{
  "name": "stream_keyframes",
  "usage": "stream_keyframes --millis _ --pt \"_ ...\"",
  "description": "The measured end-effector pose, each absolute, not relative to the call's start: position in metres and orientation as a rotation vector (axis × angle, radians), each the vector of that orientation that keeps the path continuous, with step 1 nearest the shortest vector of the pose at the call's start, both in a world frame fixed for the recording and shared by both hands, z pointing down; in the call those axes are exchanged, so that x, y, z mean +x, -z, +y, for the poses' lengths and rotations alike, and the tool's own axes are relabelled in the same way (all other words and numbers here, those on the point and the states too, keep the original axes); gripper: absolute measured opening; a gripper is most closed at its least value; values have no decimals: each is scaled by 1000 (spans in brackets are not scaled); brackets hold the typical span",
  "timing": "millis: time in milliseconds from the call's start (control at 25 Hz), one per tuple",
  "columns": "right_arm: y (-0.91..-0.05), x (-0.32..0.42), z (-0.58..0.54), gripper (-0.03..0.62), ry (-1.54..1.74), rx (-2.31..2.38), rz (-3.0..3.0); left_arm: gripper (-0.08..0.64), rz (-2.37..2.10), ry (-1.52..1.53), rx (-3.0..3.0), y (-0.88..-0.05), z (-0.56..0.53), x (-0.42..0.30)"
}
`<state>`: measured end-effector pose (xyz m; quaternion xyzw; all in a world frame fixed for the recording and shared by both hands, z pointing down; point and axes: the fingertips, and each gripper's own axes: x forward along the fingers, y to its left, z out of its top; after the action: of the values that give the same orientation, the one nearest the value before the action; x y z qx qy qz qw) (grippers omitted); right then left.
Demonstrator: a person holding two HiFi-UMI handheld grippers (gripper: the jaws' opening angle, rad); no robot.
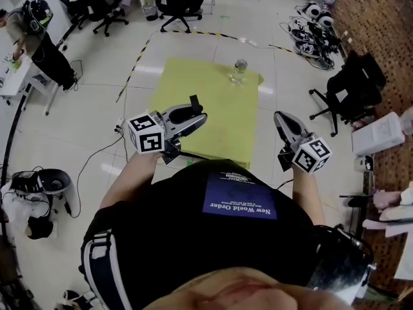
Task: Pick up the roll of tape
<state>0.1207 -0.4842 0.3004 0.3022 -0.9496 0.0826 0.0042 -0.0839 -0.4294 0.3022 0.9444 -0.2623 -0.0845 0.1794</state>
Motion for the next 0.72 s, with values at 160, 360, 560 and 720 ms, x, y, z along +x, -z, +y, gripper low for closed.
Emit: stream_keyframes --millis 160,360,560,720 --pt "-305 118 -483 -15 -258 945 -2960 143 -733 229 2670 -305 -427 -85" --pt "-307 113 -479 -15 -247 924 -2951 143 -734 225 2664 -306 -425 -85" --pt "-309 109 -479 -15 -248 906 -2957 143 -730 233 2665 -305 -424 -86" --pt "-310 111 -477 -15 -243 907 -2947 143 -733 232 2661 -307 -424 -84"
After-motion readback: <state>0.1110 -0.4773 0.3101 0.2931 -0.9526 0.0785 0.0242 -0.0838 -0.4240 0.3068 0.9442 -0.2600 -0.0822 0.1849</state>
